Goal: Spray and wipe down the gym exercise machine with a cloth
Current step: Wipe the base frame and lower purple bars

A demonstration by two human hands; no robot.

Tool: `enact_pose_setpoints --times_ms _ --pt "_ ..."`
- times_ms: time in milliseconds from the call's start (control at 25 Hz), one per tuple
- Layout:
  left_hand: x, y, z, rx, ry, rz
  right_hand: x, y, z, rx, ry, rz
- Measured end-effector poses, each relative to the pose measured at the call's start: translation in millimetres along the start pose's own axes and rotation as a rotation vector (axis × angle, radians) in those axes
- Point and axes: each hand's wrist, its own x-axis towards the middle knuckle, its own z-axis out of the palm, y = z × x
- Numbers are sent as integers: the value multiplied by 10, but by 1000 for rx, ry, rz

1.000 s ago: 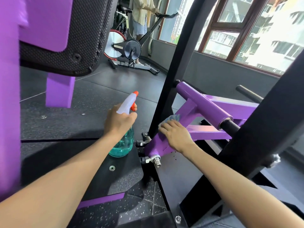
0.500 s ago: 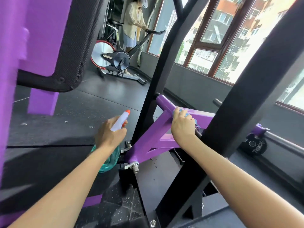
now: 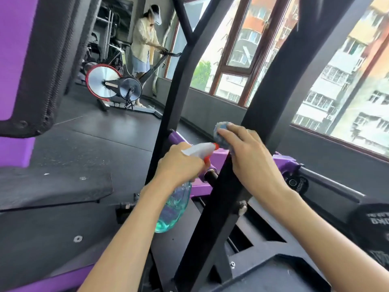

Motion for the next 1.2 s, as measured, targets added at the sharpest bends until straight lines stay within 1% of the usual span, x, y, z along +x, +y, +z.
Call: enact_pose_setpoints --times_ms 80,120,160,280,360,440,480,520,560,600,640,680,760,800,840,880,920,960,1000,1040,1120,1160,1200 --pt "-45 92 93 103 -64 23 81 130 -208 -79 200 -37" --pt "-54 138 121 152 -69 24 148 206 -271 -136 259 -55" --pt "-69 180 131 183 -69 22 204 276 -280 -214 281 -76" --pt "22 110 202 211 -43 6 145 351 -27 -484 173 -184" --pt "24 28 204 317 -42 10 -7 331 172 -503 78 -251" --pt "6 -94 183 419 -94 -5 -180 273 294 -494 -17 -244" --pt "9 -155 132 417 -82 -20 -295 235 353 -483 -80 -238" --pt "17 -198 59 360 -48 -58 -421 194 409 -483 -162 -274" --pt "26 -216 -35 274 1 -100 -490 171 427 -500 -217 -357" --pt "51 -229 -97 187 56 -132 -451 212 391 -534 -204 -455" --pt "61 -234 -142 134 99 -139 -331 264 302 -601 -158 -484" --pt "73 -228 -147 106 133 -146 -138 329 187 -659 -75 -405" --pt "82 -221 -99 87 165 -148 237 409 -52 -674 132 -154" --pt "81 -225 -70 85 165 -151 225 358 -27 -657 140 -103" --pt "76 -231 -54 69 166 -167 55 310 169 -674 81 -159" --pt "68 -236 -61 30 166 -186 -265 218 435 -664 -88 -281" --pt "55 -225 -82 -43 164 -205 -554 139 629 -601 -175 -464" --pt "54 -214 -101 -119 157 -204 -645 141 717 -527 -198 -542" --pt "49 -206 -110 -174 151 -199 -592 188 666 -493 -223 -519" --pt "49 -221 -102 -195 144 -192 -447 265 592 -511 -154 -430" --pt "27 -261 -67 -180 117 -198 -130 359 370 -563 101 -185" --pt "10 -289 -58 -165 117 -201 -153 351 387 -629 156 -155" --pt "-5 -329 -38 -153 122 -201 -317 319 556 -698 86 -237"
